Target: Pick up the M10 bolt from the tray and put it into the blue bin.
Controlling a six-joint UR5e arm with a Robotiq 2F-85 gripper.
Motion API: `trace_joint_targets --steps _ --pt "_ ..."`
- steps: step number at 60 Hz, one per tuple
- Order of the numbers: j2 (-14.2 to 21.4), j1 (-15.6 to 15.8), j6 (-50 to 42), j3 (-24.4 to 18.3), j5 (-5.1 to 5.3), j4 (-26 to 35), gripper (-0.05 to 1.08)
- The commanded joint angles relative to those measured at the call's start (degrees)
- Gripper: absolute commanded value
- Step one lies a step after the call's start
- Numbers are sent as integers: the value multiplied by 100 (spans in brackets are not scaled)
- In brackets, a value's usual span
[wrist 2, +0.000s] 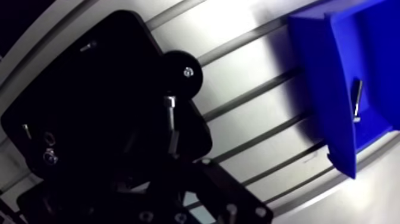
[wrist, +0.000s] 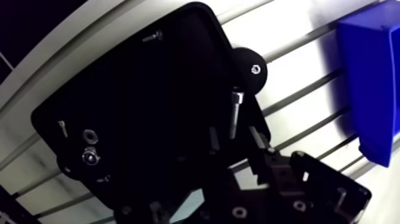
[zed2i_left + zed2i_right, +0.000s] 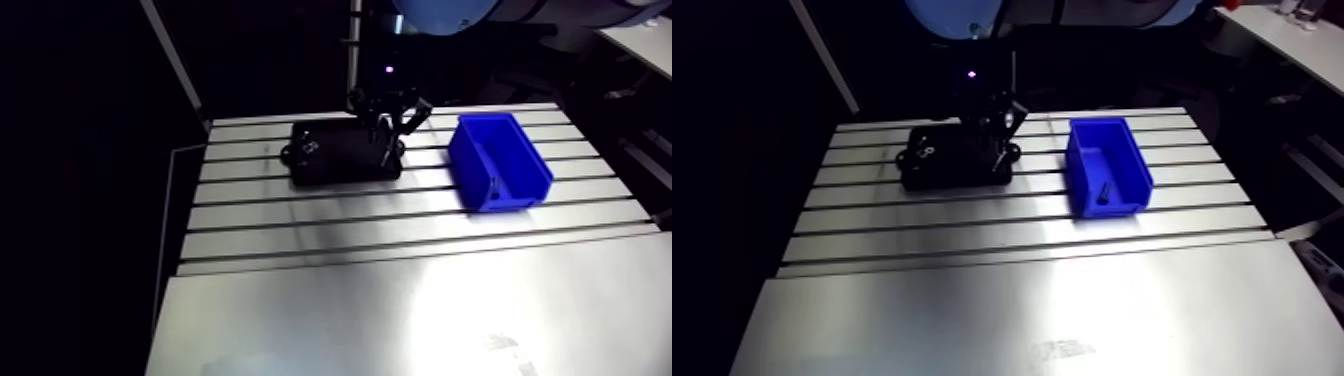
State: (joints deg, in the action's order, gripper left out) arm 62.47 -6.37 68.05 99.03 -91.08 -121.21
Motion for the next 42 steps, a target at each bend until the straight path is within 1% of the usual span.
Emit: trace_joint_targets --steps 1,19,21,22,24,42 --pt "-98 -5 -6 -36 -2 -21 65" --pt "-117 4 -16 -18 -2 -21 65" --pt "-117 4 -16 -12 -10 -21 66" --pt "-117 4 -16 -11 -11 -21 69" --pt "-125 4 -16 -11 -11 -21 71" --pt "-188 5 -17 -12 -28 -30 71"
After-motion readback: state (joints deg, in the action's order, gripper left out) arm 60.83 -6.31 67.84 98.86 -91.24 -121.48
